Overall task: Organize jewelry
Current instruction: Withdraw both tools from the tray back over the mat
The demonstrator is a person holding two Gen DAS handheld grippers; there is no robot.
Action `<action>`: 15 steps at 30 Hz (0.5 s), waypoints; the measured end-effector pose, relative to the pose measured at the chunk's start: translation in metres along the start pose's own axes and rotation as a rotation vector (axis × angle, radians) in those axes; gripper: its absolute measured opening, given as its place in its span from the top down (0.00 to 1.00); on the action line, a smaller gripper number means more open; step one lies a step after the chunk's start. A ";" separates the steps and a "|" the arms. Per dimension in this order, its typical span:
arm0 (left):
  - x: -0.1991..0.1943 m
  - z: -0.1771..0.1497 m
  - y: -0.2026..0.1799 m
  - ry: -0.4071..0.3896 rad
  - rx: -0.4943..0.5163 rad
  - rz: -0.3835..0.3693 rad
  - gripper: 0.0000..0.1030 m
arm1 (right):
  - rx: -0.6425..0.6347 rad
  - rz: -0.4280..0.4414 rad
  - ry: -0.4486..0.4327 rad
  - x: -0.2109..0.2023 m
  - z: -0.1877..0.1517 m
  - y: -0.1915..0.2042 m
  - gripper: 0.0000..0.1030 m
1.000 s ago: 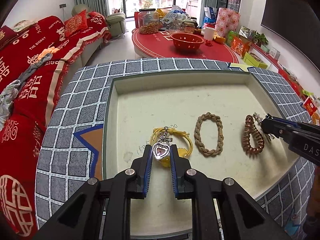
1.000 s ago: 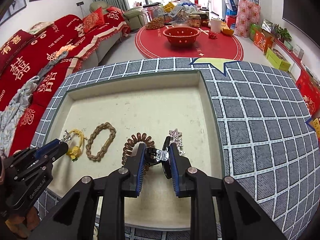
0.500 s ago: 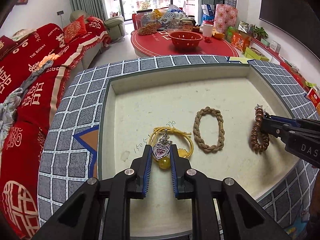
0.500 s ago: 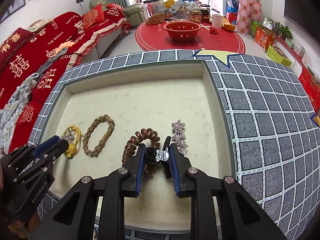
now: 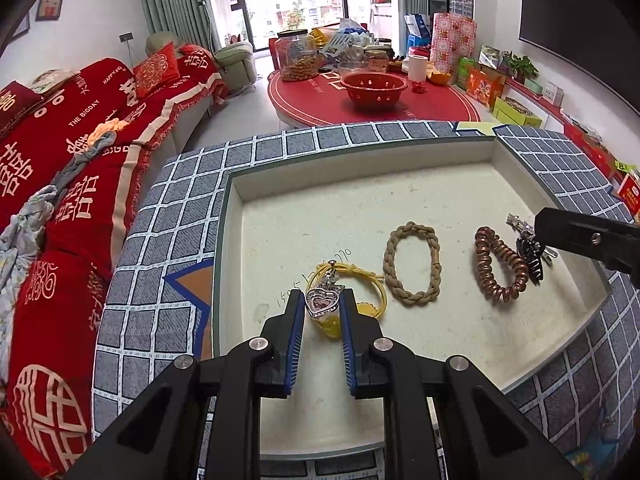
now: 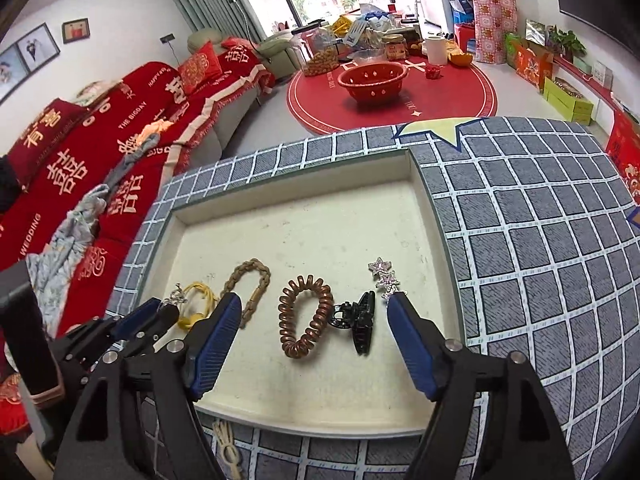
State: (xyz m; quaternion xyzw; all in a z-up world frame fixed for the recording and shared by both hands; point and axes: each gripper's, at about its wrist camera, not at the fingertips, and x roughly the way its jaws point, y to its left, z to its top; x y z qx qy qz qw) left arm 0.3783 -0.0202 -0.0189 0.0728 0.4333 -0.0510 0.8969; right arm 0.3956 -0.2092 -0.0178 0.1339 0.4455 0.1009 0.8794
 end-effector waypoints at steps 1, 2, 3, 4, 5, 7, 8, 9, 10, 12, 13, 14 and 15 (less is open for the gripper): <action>-0.001 0.000 0.000 -0.003 0.001 0.002 0.70 | 0.004 0.001 -0.005 -0.003 0.000 0.000 0.23; -0.004 0.000 -0.001 -0.006 0.003 0.004 0.70 | 0.008 0.006 -0.009 -0.006 0.000 0.000 0.23; -0.005 0.000 -0.001 -0.009 0.004 0.004 0.70 | 0.014 0.010 -0.012 -0.009 -0.001 0.000 0.23; -0.007 0.000 0.000 -0.014 0.002 0.004 0.70 | 0.019 0.013 -0.014 -0.012 -0.001 -0.001 0.23; -0.009 0.000 0.000 -0.017 -0.002 0.005 0.70 | 0.022 0.015 -0.015 -0.015 -0.002 -0.001 0.23; -0.013 0.000 0.001 -0.021 -0.014 0.005 0.70 | 0.024 0.014 -0.021 -0.022 -0.004 -0.001 0.22; -0.015 0.000 0.002 -0.021 -0.017 -0.001 0.70 | 0.024 0.013 -0.025 -0.027 -0.006 -0.002 0.22; -0.016 0.000 0.002 -0.022 -0.018 -0.003 0.70 | 0.023 0.012 -0.030 -0.032 -0.008 -0.002 0.21; -0.018 -0.001 0.001 -0.024 -0.016 -0.001 0.70 | 0.022 0.012 -0.033 -0.035 -0.010 -0.002 0.21; -0.023 -0.001 0.001 -0.033 -0.014 0.003 0.70 | 0.016 0.003 -0.040 -0.043 -0.015 -0.002 0.21; -0.025 -0.001 0.001 -0.036 -0.016 0.001 0.70 | 0.014 0.000 -0.043 -0.047 -0.018 -0.003 0.21; -0.027 -0.001 0.001 -0.038 -0.017 -0.002 0.70 | 0.012 -0.003 -0.046 -0.052 -0.021 -0.004 0.20; -0.029 -0.001 0.001 -0.041 -0.019 -0.003 0.70 | 0.006 -0.007 -0.050 -0.058 -0.024 -0.004 0.18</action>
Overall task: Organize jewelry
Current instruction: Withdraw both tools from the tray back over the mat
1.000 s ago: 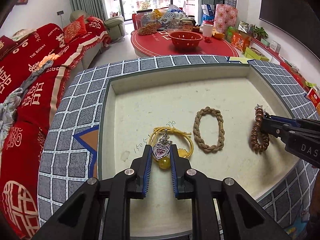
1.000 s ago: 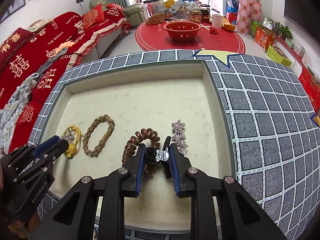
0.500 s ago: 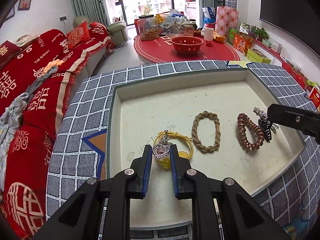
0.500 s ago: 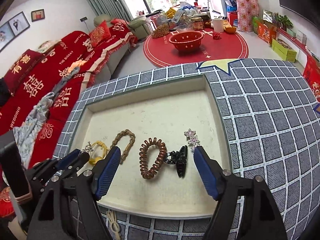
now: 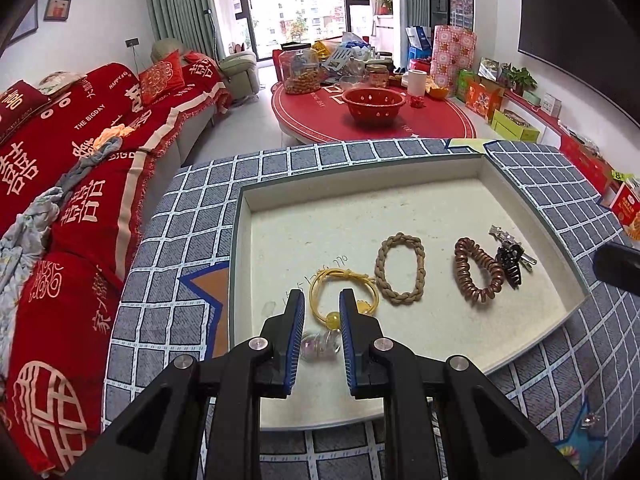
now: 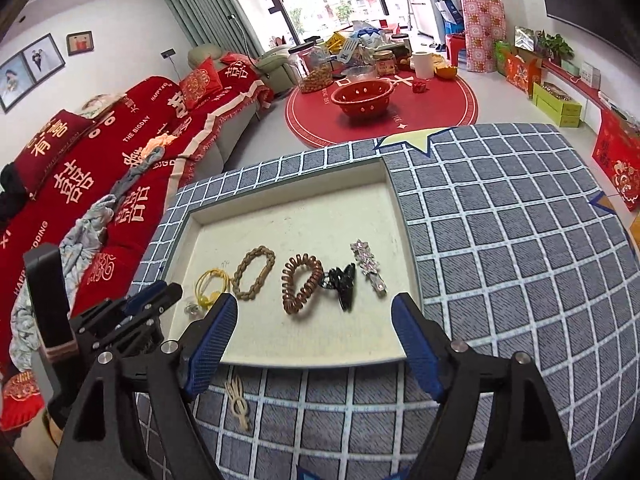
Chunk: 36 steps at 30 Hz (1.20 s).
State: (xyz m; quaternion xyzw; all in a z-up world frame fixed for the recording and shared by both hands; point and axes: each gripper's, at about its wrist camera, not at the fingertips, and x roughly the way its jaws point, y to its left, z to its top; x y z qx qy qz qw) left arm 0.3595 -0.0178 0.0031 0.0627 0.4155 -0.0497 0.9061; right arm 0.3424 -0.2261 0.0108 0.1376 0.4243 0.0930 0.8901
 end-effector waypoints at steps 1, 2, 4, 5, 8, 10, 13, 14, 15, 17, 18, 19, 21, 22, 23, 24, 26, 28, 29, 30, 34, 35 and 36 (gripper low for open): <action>-0.003 -0.001 0.000 -0.003 -0.001 -0.002 0.70 | -0.003 -0.002 -0.003 -0.004 -0.002 -0.001 0.18; -0.004 -0.001 0.000 -0.004 -0.002 -0.003 0.69 | -0.008 -0.007 -0.010 -0.010 -0.006 0.000 0.18; -0.010 -0.003 0.001 -0.009 -0.007 -0.004 0.19 | -0.015 -0.014 -0.021 -0.020 -0.012 -0.001 0.18; -0.013 -0.004 0.003 -0.023 -0.017 0.001 0.00 | -0.017 -0.018 -0.025 -0.026 -0.016 -0.001 0.18; -0.031 -0.010 0.005 -0.076 -0.020 0.000 0.00 | -0.017 -0.025 -0.033 -0.038 -0.027 -0.001 0.18; -0.038 -0.012 0.006 -0.078 -0.022 -0.009 0.00 | -0.016 -0.030 -0.034 -0.045 -0.034 -0.001 0.17; -0.053 -0.023 0.007 -0.091 -0.011 0.001 0.00 | -0.014 -0.044 -0.043 -0.056 -0.045 -0.002 0.16; -0.057 -0.027 0.006 -0.093 -0.010 -0.001 0.00 | -0.016 -0.049 -0.051 -0.060 -0.050 -0.002 0.15; -0.061 -0.030 0.007 -0.092 -0.010 -0.008 0.00 | -0.020 -0.054 -0.055 -0.063 -0.053 -0.003 0.05; -0.068 -0.039 0.007 -0.079 -0.011 -0.044 0.00 | -0.027 -0.063 -0.084 -0.072 -0.063 -0.004 0.00; -0.070 -0.044 0.007 -0.071 -0.016 -0.053 0.00 | -0.034 -0.067 -0.101 -0.078 -0.070 -0.004 0.00; -0.072 -0.049 0.007 -0.057 -0.021 -0.062 0.00 | -0.038 -0.071 -0.105 -0.081 -0.073 -0.003 0.00; -0.075 -0.059 0.005 -0.030 -0.018 -0.101 0.00 | -0.039 -0.084 -0.109 -0.088 -0.083 -0.005 0.00; -0.076 -0.066 0.004 -0.016 -0.025 -0.116 0.00 | -0.038 -0.086 -0.103 -0.090 -0.086 -0.005 0.00; -0.077 -0.070 0.002 -0.011 -0.030 -0.122 0.00 | -0.042 -0.089 -0.086 -0.092 -0.091 -0.006 0.00; -0.079 -0.076 -0.001 -0.003 -0.035 -0.132 0.00 | -0.049 -0.093 -0.062 -0.094 -0.095 -0.007 0.00; -0.082 -0.087 -0.010 0.008 -0.031 -0.138 0.00 | -0.062 -0.095 -0.026 -0.097 -0.104 -0.009 0.00; -0.082 -0.093 -0.017 0.012 -0.027 -0.129 0.00 | -0.068 -0.103 -0.012 -0.100 -0.114 -0.012 0.00; -0.081 -0.096 -0.020 0.016 -0.027 -0.128 0.00 | -0.071 -0.109 -0.004 -0.101 -0.119 -0.014 0.00; -0.081 -0.098 -0.023 0.021 -0.028 -0.129 0.00 | -0.071 -0.121 0.005 -0.102 -0.125 -0.017 0.00; -0.076 -0.104 -0.030 0.056 -0.040 -0.139 0.00 | -0.067 -0.137 0.029 -0.103 -0.142 -0.027 0.00; -0.075 -0.105 -0.031 0.061 -0.043 -0.140 0.00 | -0.064 -0.142 0.035 -0.103 -0.145 -0.030 0.00; -0.074 -0.106 -0.033 0.071 -0.046 -0.146 0.00 | -0.061 -0.147 0.041 -0.102 -0.148 -0.033 0.00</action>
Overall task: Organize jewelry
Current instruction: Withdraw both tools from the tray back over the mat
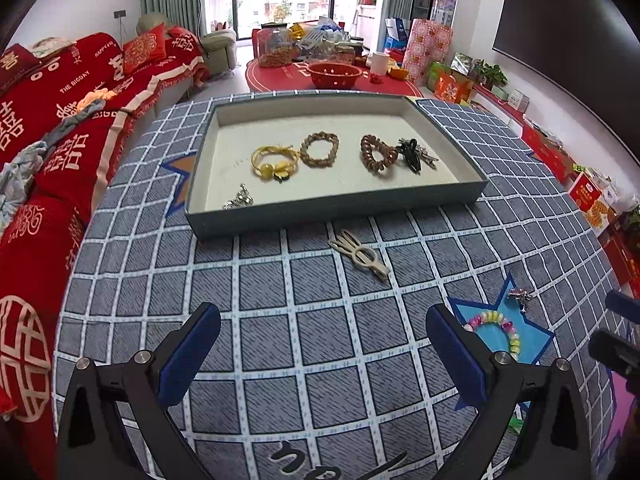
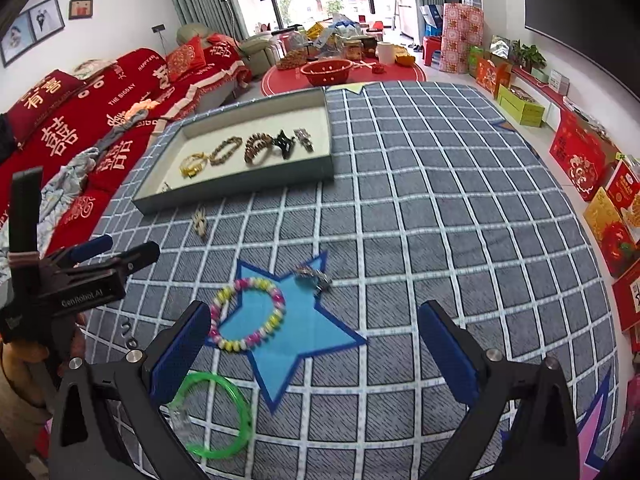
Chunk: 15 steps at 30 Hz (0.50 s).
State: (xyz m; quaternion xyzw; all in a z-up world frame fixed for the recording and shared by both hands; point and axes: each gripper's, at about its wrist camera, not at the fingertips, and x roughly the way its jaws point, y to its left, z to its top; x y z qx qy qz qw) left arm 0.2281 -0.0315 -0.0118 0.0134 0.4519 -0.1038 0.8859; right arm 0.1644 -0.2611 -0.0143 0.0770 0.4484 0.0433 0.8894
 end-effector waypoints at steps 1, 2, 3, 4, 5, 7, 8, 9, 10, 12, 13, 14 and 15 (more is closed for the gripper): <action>0.002 -0.001 -0.001 0.009 -0.003 -0.001 0.00 | 0.003 -0.004 0.005 0.001 -0.002 -0.002 0.00; 0.004 -0.002 -0.002 0.019 -0.005 0.001 0.00 | 0.005 -0.007 0.011 0.002 -0.003 -0.004 0.00; 0.006 -0.002 -0.004 0.028 -0.008 0.005 0.00 | 0.006 -0.008 0.018 0.004 -0.006 -0.007 0.00; 0.007 -0.003 -0.005 0.033 -0.010 0.009 0.00 | 0.005 -0.011 0.022 0.005 -0.006 -0.009 0.00; 0.008 -0.003 -0.006 0.036 -0.010 0.016 0.00 | 0.002 -0.015 0.024 0.007 -0.007 -0.011 0.00; 0.012 -0.003 -0.009 0.043 -0.006 0.038 0.00 | -0.012 -0.028 0.029 0.010 -0.008 -0.014 0.00; 0.013 -0.003 -0.010 0.045 -0.005 0.044 0.00 | -0.018 -0.030 0.033 0.011 -0.008 -0.015 0.00; 0.015 -0.003 -0.011 0.048 -0.005 0.050 0.00 | -0.024 -0.033 0.038 0.013 -0.009 -0.017 0.00; 0.017 -0.003 -0.011 0.052 -0.005 0.051 0.00 | -0.028 -0.036 0.042 0.015 -0.009 -0.019 0.00; 0.021 -0.002 -0.011 0.063 -0.015 0.053 0.00 | -0.034 -0.039 0.048 0.019 -0.010 -0.021 0.00; 0.024 -0.002 -0.011 0.070 -0.025 0.059 0.00 | -0.036 -0.041 0.049 0.020 -0.011 -0.022 0.00; 0.026 -0.001 -0.010 0.075 -0.031 0.060 0.00 | -0.039 -0.041 0.052 0.022 -0.011 -0.023 0.00; 0.028 0.000 -0.010 0.081 -0.040 0.056 0.00 | -0.043 -0.041 0.055 0.024 -0.011 -0.023 0.00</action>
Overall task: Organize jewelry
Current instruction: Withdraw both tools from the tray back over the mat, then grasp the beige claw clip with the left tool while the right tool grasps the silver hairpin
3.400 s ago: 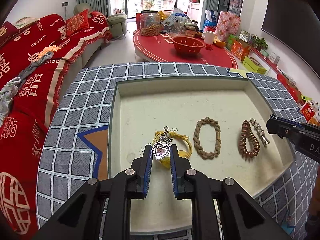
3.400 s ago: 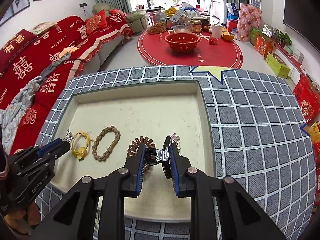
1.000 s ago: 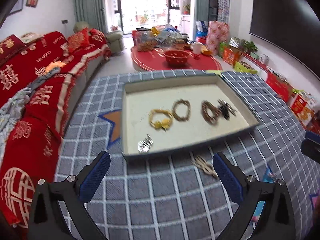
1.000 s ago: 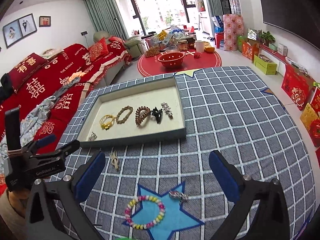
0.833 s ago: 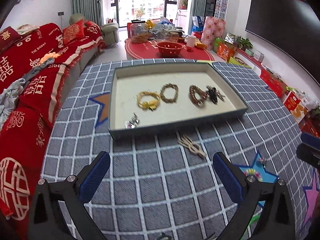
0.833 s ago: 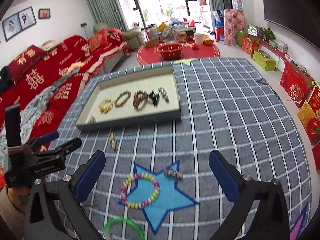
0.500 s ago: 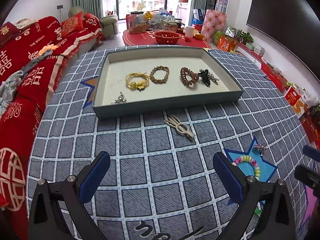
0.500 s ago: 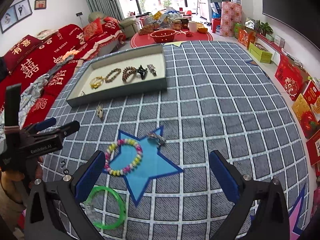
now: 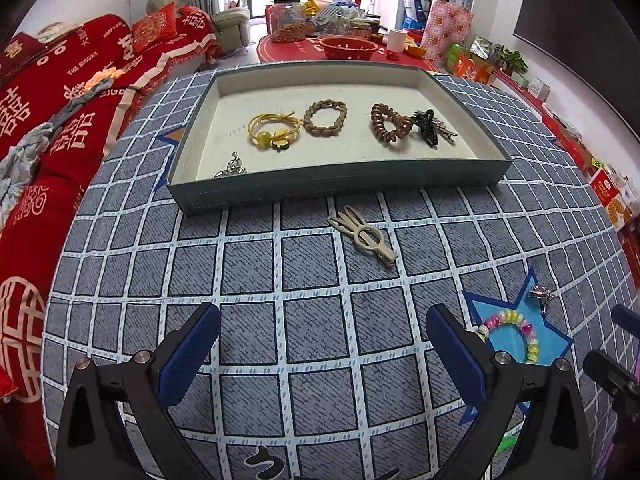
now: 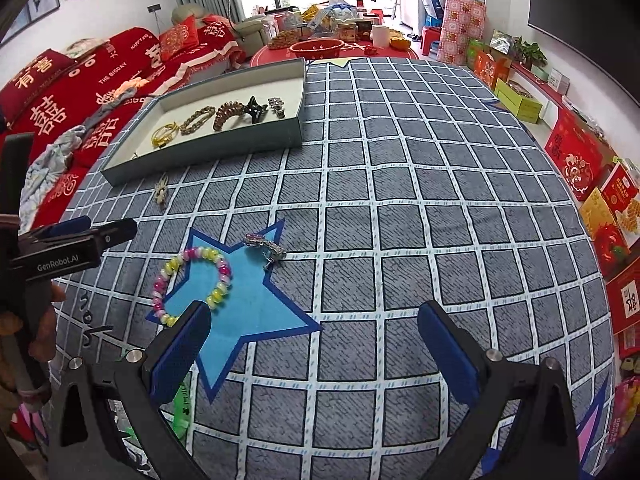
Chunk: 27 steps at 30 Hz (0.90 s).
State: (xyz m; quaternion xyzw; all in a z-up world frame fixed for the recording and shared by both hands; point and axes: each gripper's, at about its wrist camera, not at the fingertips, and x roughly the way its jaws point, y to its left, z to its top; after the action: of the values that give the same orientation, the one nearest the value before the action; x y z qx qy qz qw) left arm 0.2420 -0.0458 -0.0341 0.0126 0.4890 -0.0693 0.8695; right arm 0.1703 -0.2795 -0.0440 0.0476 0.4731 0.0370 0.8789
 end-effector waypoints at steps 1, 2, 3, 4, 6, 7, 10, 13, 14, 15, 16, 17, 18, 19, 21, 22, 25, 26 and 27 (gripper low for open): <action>0.002 0.001 0.000 0.006 -0.008 -0.008 0.00 | -0.004 0.000 0.001 0.001 0.000 0.000 0.01; 0.004 0.002 0.000 0.008 -0.012 -0.008 0.00 | -0.012 0.000 0.001 0.003 0.000 0.000 0.02; 0.005 0.003 0.000 0.005 -0.013 -0.002 0.00 | -0.024 -0.003 0.003 0.004 0.000 0.001 0.02; 0.006 0.005 -0.001 0.000 -0.011 0.006 0.00 | -0.035 -0.007 0.003 0.006 0.000 0.003 0.02; 0.008 0.007 -0.002 -0.003 -0.007 0.010 0.00 | -0.065 -0.018 0.004 0.009 0.001 0.008 0.04; 0.009 0.008 -0.003 -0.005 -0.006 0.011 0.00 | -0.080 -0.022 0.004 0.010 0.001 0.010 0.10; 0.013 0.011 -0.007 -0.008 0.001 0.016 0.00 | -0.107 -0.037 0.014 0.017 0.003 0.015 0.20; 0.018 0.014 -0.011 -0.008 0.007 0.025 0.00 | -0.117 -0.031 0.020 0.024 0.007 0.017 0.24; 0.019 0.015 -0.012 -0.009 0.008 0.027 0.00 | -0.121 -0.029 0.021 0.027 0.008 0.019 0.24; 0.021 0.016 -0.013 -0.009 0.008 0.030 0.00 | -0.124 -0.027 0.022 0.029 0.009 0.019 0.27; 0.022 0.017 -0.014 -0.008 0.006 0.030 0.00 | -0.130 -0.027 0.025 0.032 0.011 0.021 0.30; 0.024 0.018 -0.015 -0.006 0.003 0.029 0.00 | -0.135 -0.028 0.027 0.034 0.013 0.023 0.32; 0.026 0.019 -0.016 0.000 0.005 0.027 0.06 | -0.143 -0.028 0.028 0.036 0.015 0.025 0.34; 0.029 0.021 -0.018 0.013 0.010 0.022 0.06 | -0.148 -0.028 0.028 0.038 0.016 0.026 0.37; 0.032 0.020 -0.019 0.011 0.018 0.030 0.06 | -0.159 -0.031 0.028 0.041 0.020 0.029 0.40; 0.032 0.021 -0.020 0.005 0.023 0.032 0.06 | -0.163 -0.029 0.028 0.043 0.022 0.030 0.43; 0.032 0.022 -0.022 -0.002 0.027 0.021 0.11 | -0.180 -0.025 0.025 0.046 0.026 0.034 0.46; 0.032 0.023 -0.022 -0.003 0.030 0.020 0.13 | -0.188 -0.025 0.023 0.047 0.027 0.036 0.46; 0.032 0.023 -0.023 -0.003 0.031 0.018 0.14 | -0.194 -0.022 0.021 0.047 0.028 0.038 0.49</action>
State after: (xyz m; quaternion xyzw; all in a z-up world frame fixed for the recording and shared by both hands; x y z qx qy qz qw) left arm 0.2751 -0.0743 -0.0479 0.0307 0.4865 -0.0690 0.8704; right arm 0.2185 -0.2380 -0.0635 -0.0436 0.4769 0.0734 0.8748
